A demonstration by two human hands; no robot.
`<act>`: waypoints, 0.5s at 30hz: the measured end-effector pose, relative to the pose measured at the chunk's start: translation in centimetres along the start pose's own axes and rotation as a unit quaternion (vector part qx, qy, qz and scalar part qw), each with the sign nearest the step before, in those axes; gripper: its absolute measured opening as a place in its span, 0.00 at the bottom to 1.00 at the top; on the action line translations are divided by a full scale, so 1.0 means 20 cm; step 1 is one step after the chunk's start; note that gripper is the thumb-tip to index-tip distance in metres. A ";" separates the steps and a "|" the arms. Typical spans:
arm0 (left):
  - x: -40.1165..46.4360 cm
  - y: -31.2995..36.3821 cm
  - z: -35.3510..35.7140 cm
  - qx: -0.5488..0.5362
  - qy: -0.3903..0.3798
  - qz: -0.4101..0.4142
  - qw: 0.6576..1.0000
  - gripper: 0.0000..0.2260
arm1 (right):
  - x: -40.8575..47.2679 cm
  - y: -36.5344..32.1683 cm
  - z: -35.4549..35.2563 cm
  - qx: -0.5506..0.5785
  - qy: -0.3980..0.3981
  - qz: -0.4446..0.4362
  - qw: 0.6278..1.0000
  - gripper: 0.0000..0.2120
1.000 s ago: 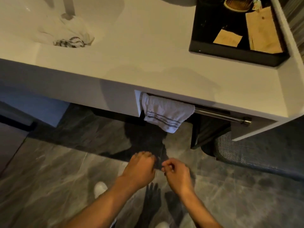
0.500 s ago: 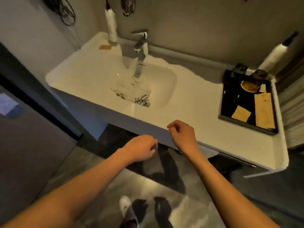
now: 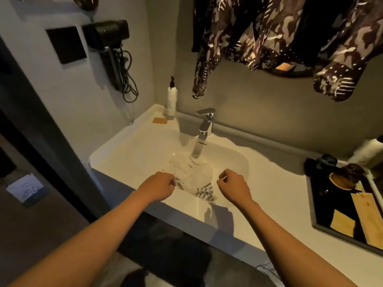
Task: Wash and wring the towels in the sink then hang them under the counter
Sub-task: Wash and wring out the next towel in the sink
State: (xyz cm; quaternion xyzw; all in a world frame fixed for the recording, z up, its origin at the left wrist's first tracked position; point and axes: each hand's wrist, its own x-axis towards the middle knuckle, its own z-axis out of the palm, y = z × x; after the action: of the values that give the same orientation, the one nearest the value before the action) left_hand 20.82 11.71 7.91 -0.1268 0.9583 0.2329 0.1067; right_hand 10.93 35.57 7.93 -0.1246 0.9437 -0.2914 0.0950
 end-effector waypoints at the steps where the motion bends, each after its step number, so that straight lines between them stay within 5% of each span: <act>1: 0.04 -0.05 0.02 -0.004 -0.009 -0.006 1.000 0.13 | 0.07 0.02 0.06 -0.010 -0.014 0.009 1.000 0.08; 8: 0.52 -0.36 0.15 -0.036 -0.060 -0.059 0.996 0.10 | 0.69 0.17 0.50 -0.020 -0.066 0.100 0.993 0.08; 15: 0.87 -0.52 0.28 -0.084 -0.055 -0.108 0.989 0.12 | 1.23 0.14 0.84 -0.169 -0.031 0.025 0.985 0.10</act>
State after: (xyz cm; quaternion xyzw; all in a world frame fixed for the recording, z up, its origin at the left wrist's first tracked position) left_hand 8.20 2.06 -6.02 -0.2250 0.9087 0.3063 0.1728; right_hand -8.65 21.83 -9.96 -0.1242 0.9788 -0.1208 0.1093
